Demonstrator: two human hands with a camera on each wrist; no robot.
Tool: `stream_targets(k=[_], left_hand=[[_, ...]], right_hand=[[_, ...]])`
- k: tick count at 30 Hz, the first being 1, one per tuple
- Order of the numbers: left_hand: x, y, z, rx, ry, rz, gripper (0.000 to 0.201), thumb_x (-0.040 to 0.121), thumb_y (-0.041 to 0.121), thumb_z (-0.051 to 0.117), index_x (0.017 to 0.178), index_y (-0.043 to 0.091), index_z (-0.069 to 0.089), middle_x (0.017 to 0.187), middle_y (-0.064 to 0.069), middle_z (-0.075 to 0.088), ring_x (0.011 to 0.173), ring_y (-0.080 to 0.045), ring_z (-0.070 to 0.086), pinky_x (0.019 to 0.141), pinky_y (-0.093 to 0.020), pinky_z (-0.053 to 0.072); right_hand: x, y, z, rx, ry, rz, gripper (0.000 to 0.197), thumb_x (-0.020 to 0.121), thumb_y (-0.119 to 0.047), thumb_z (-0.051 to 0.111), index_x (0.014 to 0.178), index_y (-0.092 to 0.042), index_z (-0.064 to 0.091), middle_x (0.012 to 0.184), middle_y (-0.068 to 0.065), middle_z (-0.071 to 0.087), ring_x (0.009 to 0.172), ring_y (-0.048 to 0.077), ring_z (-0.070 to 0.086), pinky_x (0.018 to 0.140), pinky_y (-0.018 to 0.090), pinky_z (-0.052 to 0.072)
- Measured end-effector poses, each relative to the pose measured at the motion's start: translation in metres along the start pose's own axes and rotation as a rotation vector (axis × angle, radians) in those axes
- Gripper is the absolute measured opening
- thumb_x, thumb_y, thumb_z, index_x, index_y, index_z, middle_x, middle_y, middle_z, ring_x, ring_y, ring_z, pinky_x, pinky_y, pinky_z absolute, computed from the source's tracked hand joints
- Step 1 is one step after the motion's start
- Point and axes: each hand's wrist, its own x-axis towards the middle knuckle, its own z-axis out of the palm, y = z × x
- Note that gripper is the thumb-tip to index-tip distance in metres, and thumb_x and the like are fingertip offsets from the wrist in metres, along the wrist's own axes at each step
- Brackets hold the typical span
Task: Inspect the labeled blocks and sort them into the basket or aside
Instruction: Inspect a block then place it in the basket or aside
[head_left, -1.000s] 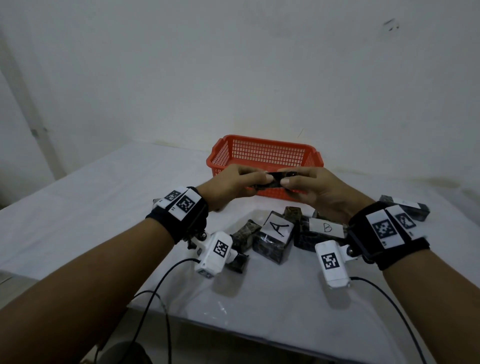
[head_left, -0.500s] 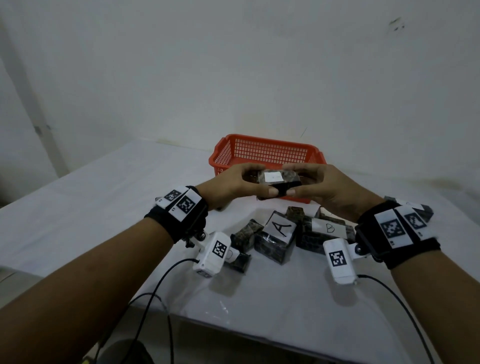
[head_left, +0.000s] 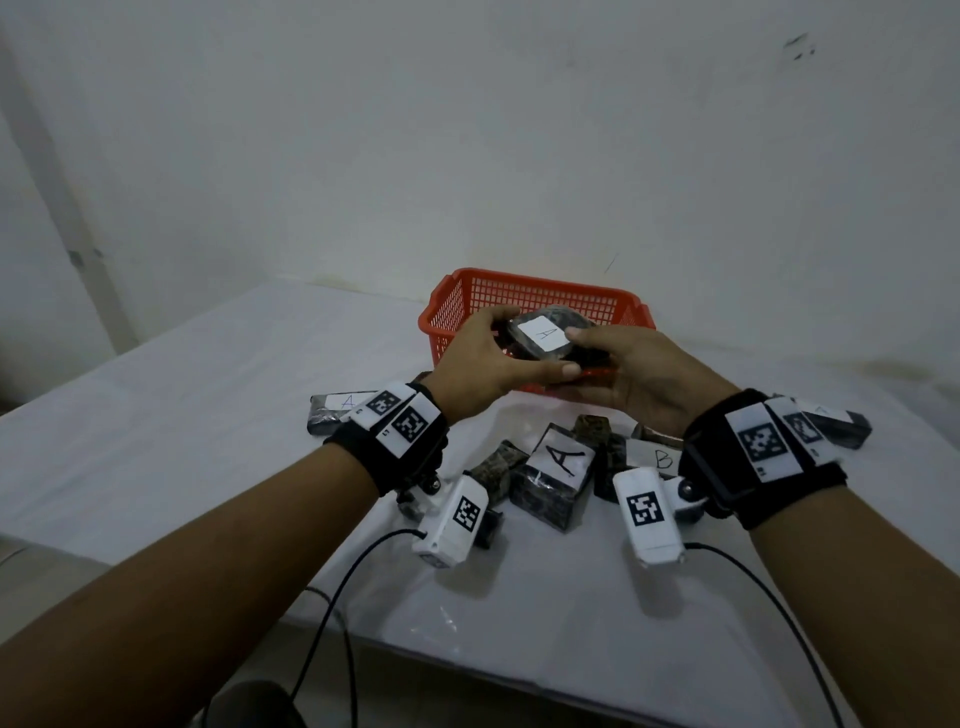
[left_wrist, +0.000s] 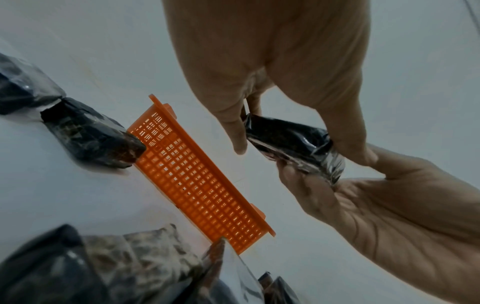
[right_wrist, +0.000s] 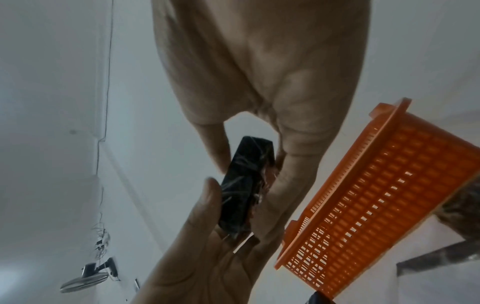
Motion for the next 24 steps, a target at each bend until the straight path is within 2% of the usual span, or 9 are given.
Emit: stream_targets(k=[4, 6, 8, 10, 12, 14, 19, 22, 24], left_hand=[[0.013, 0.006, 0.000, -0.025, 0.072, -0.027, 0.060, 0.084, 0.045, 0.079, 0.131, 0.011, 0.062, 0.117, 0.000, 0.072, 0.102, -0.015, 0.073, 0.083, -0.024, 0.061], [0.021, 0.008, -0.003, -0.025, 0.111, -0.043, 0.042, 0.093, 0.034, 0.073, 0.126, 0.009, 0.067, 0.111, -0.002, 0.074, 0.088, -0.007, 0.074, 0.068, -0.014, 0.058], [0.030, 0.007, -0.005, -0.016, 0.113, -0.062, 0.030, 0.095, 0.017, 0.071, 0.122, 0.004, 0.070, 0.104, -0.005, 0.075, 0.076, -0.002, 0.073, 0.062, -0.012, 0.055], [0.040, 0.007, -0.008, -0.041, 0.125, -0.101, 0.029, 0.092, 0.014, 0.073, 0.118, 0.001, 0.072, 0.104, -0.010, 0.077, 0.082, -0.013, 0.076, 0.068, -0.020, 0.060], [0.049, 0.008, -0.010, -0.084, 0.144, -0.151, 0.030, 0.087, 0.015, 0.078, 0.113, 0.001, 0.075, 0.102, -0.014, 0.078, 0.091, -0.028, 0.078, 0.081, -0.037, 0.064], [0.063, 0.009, -0.014, -0.100, 0.159, -0.212, 0.028, 0.081, 0.019, 0.084, 0.104, 0.004, 0.079, 0.095, -0.015, 0.079, 0.089, -0.033, 0.078, 0.086, -0.047, 0.063], [0.106, 0.004, -0.028, -0.052, 0.172, -0.271, 0.033, 0.059, 0.026, 0.089, 0.084, 0.005, 0.082, 0.087, -0.014, 0.079, 0.085, -0.033, 0.077, 0.089, -0.049, 0.062], [0.131, 0.008, -0.037, 0.083, 0.167, -0.285, 0.033, 0.081, 0.022, 0.081, 0.103, -0.003, 0.074, 0.090, -0.011, 0.071, 0.080, -0.025, 0.069, 0.083, -0.037, 0.062], [0.152, 0.013, -0.045, 0.138, 0.190, -0.301, 0.029, 0.088, 0.020, 0.074, 0.105, -0.003, 0.072, 0.092, -0.014, 0.069, 0.080, -0.026, 0.066, 0.082, -0.038, 0.060]], right_hand=[[0.012, -0.010, 0.002, -0.067, 0.102, 0.047, 0.019, 0.100, -0.006, 0.061, 0.116, 0.003, 0.065, 0.103, 0.019, 0.073, 0.081, 0.028, 0.076, 0.058, 0.033, 0.062], [0.017, -0.014, 0.002, -0.113, 0.121, 0.078, 0.016, 0.099, -0.006, 0.063, 0.113, 0.000, 0.066, 0.101, 0.016, 0.070, 0.080, 0.027, 0.073, 0.055, 0.034, 0.062], [0.024, -0.018, 0.002, -0.145, 0.134, 0.099, 0.016, 0.098, -0.007, 0.063, 0.113, -0.002, 0.066, 0.102, 0.015, 0.068, 0.080, 0.028, 0.070, 0.055, 0.036, 0.062], [0.031, -0.021, 0.002, -0.141, 0.153, 0.112, 0.011, 0.098, -0.008, 0.064, 0.108, -0.003, 0.066, 0.101, 0.016, 0.067, 0.079, 0.029, 0.069, 0.060, 0.040, 0.064], [0.041, -0.024, 0.002, -0.110, 0.187, 0.115, 0.005, 0.098, -0.007, 0.065, 0.102, -0.004, 0.064, 0.097, 0.017, 0.068, 0.081, 0.031, 0.069, 0.065, 0.044, 0.064], [0.055, -0.028, 0.001, -0.090, 0.214, 0.111, 0.008, 0.098, -0.007, 0.065, 0.105, -0.003, 0.064, 0.093, 0.016, 0.068, 0.080, 0.029, 0.069, 0.063, 0.042, 0.063], [0.096, -0.038, -0.002, -0.142, 0.283, 0.073, 0.020, 0.095, -0.008, 0.071, 0.113, 0.000, 0.065, 0.086, 0.013, 0.067, 0.070, 0.025, 0.066, 0.050, 0.035, 0.059], [0.126, -0.048, -0.004, -0.167, 0.278, 0.089, 0.021, 0.094, -0.009, 0.073, 0.111, -0.001, 0.064, 0.085, 0.013, 0.066, 0.069, 0.026, 0.064, 0.045, 0.033, 0.057], [0.147, -0.054, -0.008, -0.182, 0.291, 0.093, 0.015, 0.094, -0.007, 0.072, 0.103, 0.000, 0.063, 0.088, 0.016, 0.066, 0.071, 0.029, 0.065, 0.047, 0.036, 0.057]])
